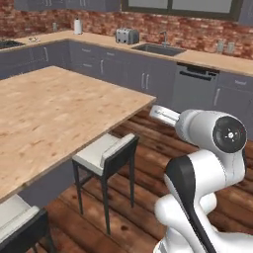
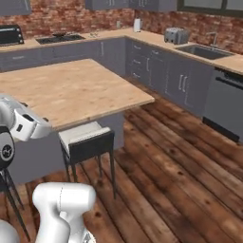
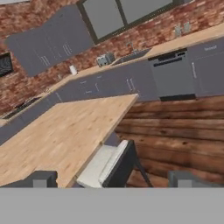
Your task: Place the cold items (corn and pear) from the fridge in one tupperware on the dining counter. Place the warm items (kebab skewer and hot dog) in the stove area in another tupperware.
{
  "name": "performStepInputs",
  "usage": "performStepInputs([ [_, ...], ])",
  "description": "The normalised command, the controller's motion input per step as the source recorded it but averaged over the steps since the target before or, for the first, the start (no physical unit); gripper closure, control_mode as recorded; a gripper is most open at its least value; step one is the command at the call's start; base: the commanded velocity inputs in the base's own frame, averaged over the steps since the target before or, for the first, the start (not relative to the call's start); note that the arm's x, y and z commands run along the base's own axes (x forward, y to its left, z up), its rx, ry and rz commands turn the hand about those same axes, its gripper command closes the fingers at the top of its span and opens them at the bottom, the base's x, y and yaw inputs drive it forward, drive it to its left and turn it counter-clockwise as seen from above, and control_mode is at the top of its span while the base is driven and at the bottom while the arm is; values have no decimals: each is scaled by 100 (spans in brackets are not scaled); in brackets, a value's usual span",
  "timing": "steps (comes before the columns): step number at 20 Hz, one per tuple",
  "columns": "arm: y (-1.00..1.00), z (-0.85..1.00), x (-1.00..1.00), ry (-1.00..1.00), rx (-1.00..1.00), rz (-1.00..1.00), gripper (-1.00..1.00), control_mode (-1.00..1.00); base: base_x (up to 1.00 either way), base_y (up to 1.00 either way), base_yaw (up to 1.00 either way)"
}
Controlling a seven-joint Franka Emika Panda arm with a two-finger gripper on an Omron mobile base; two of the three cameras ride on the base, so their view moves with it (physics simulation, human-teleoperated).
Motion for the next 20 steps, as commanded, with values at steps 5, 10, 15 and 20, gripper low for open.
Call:
performStepInputs([
  [5,0,0,0,0,0,0,-100,100,100,-84,38],
  [10,0,0,0,0,0,0,-100,100,100,-86,27],
  [15,0,0,0,0,0,0,-100,100,100,-91,28],
  [20,0,0,0,0,0,0,-100,100,100,-89,29],
])
